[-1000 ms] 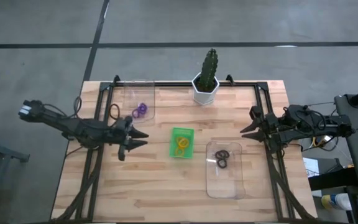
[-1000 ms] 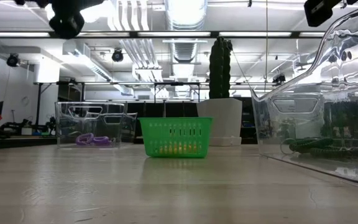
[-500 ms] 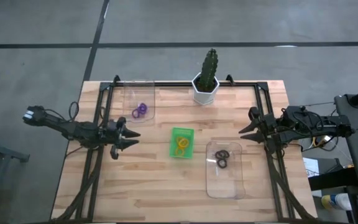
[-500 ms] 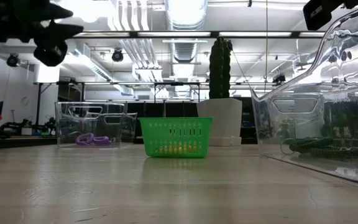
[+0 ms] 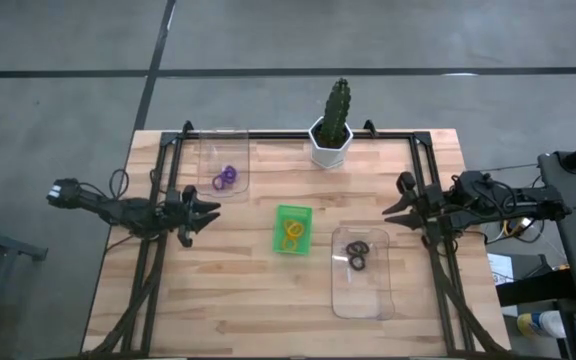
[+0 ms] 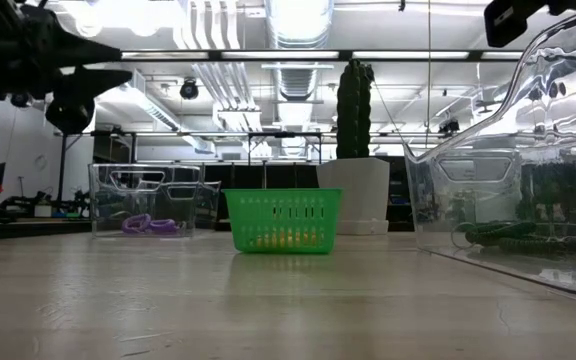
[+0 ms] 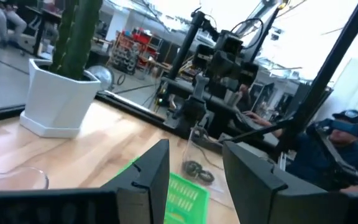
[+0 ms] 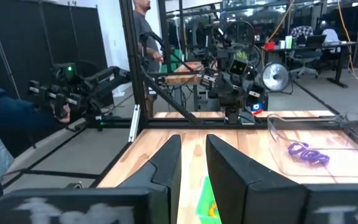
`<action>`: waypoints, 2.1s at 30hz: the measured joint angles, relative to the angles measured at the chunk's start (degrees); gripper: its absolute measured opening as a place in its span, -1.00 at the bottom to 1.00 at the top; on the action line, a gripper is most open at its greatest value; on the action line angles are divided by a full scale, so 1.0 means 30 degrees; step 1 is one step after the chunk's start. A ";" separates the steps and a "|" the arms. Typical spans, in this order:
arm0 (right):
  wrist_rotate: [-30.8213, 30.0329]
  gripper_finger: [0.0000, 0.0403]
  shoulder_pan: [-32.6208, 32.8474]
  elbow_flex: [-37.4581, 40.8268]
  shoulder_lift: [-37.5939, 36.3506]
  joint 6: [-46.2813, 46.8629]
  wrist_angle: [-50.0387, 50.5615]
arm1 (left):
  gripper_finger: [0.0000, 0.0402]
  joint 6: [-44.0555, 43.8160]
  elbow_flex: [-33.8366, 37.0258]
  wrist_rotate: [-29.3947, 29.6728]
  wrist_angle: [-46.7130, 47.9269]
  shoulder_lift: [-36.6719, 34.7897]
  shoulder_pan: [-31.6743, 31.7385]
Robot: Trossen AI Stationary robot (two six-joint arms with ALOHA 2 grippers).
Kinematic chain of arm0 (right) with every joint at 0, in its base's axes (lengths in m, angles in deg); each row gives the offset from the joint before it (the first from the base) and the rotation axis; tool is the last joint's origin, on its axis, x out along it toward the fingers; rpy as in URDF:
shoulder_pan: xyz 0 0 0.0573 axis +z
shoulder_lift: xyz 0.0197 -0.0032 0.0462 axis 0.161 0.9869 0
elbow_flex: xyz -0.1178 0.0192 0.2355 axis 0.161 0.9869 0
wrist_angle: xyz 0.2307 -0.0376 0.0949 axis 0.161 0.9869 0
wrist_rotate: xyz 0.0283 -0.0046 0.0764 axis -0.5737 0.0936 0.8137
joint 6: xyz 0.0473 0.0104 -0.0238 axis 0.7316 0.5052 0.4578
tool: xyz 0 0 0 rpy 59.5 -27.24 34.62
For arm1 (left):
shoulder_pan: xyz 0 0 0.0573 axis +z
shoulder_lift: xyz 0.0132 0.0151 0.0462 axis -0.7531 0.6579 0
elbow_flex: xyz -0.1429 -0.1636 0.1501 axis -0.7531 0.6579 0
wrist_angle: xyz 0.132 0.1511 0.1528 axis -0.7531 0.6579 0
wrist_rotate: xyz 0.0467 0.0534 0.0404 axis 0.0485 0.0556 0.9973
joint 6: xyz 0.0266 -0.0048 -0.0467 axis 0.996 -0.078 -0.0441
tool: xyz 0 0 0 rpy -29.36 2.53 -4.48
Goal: Sort spring keychains
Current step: Return to Home Position
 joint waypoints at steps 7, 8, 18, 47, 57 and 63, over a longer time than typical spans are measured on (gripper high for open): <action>-0.0024 -0.63 -0.0006 0.0715 0.0000 -0.1085 -0.0254 | -0.29 -0.0002 0.0029 -0.0020 0.1260 -0.0043 0.0199; -0.0044 -0.62 -0.0005 0.0765 -0.0007 -0.1481 -0.0109 | -0.29 -0.0065 0.0029 -0.0029 0.1657 -0.0043 0.0193; -0.0058 -0.58 -0.0006 0.2247 -0.0015 -0.3292 -0.0368 | -0.29 -0.1879 0.0044 -0.0115 0.3540 -0.0021 0.0184; -0.1952 -0.62 -0.0012 0.8291 -0.6408 -0.1143 -0.1789 | -0.29 0.4927 0.0073 -0.2201 0.3624 0.0013 0.0184; -0.4196 -0.64 -0.0042 0.8265 -0.6105 -0.3126 -0.1832 | -0.29 0.5021 0.0080 -0.1326 0.3716 0.0292 0.0192; -0.4284 -0.60 -0.0042 0.8265 -0.6105 -0.3544 -0.1899 | -0.29 0.4961 0.0081 -0.1302 0.3758 0.0307 0.0192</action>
